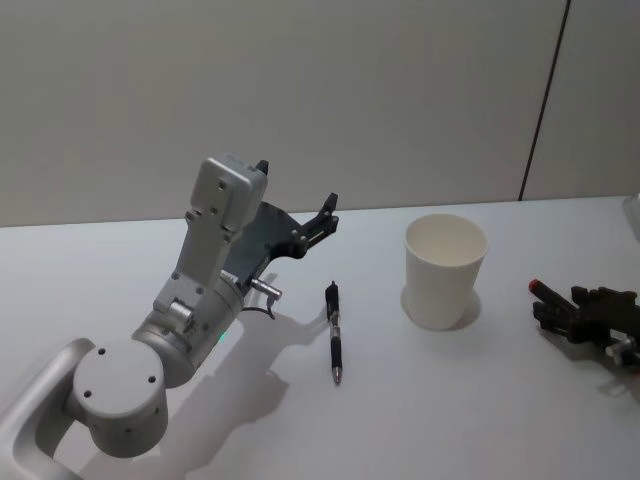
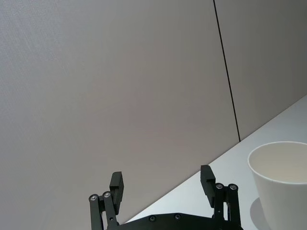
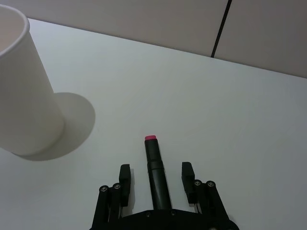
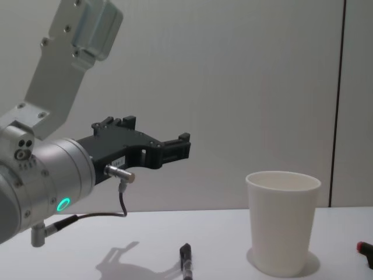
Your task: Place the pen into the pen holder.
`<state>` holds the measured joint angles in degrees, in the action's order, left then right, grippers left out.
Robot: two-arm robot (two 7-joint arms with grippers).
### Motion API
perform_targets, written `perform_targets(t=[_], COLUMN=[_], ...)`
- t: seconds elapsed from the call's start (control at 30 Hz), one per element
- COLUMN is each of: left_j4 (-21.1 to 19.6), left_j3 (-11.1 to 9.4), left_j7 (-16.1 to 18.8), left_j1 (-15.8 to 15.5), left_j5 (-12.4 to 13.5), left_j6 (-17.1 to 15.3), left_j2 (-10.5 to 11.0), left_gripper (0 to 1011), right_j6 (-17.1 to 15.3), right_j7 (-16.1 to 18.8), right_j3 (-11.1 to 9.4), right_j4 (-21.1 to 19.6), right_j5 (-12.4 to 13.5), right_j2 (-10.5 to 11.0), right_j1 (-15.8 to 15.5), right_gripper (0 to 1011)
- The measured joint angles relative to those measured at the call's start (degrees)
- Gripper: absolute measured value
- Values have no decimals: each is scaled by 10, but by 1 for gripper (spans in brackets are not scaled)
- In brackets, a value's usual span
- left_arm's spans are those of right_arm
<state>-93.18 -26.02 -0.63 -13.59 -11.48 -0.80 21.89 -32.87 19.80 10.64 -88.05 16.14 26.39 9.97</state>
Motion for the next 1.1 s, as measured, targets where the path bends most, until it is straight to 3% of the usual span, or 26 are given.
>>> perform_targets(t=[1.1], left_j4=[0], left_j3=[0], left_j7=[0], left_j1=[0], left_j5=[0], left_j6=[0], left_j2=[0], left_gripper=[1001], right_j6=[0], right_j7=[0], right_j3=[0], right_j4=[1], right_j5=[0], right_j2=[0], right_j1=[-1], right_gripper=[440])
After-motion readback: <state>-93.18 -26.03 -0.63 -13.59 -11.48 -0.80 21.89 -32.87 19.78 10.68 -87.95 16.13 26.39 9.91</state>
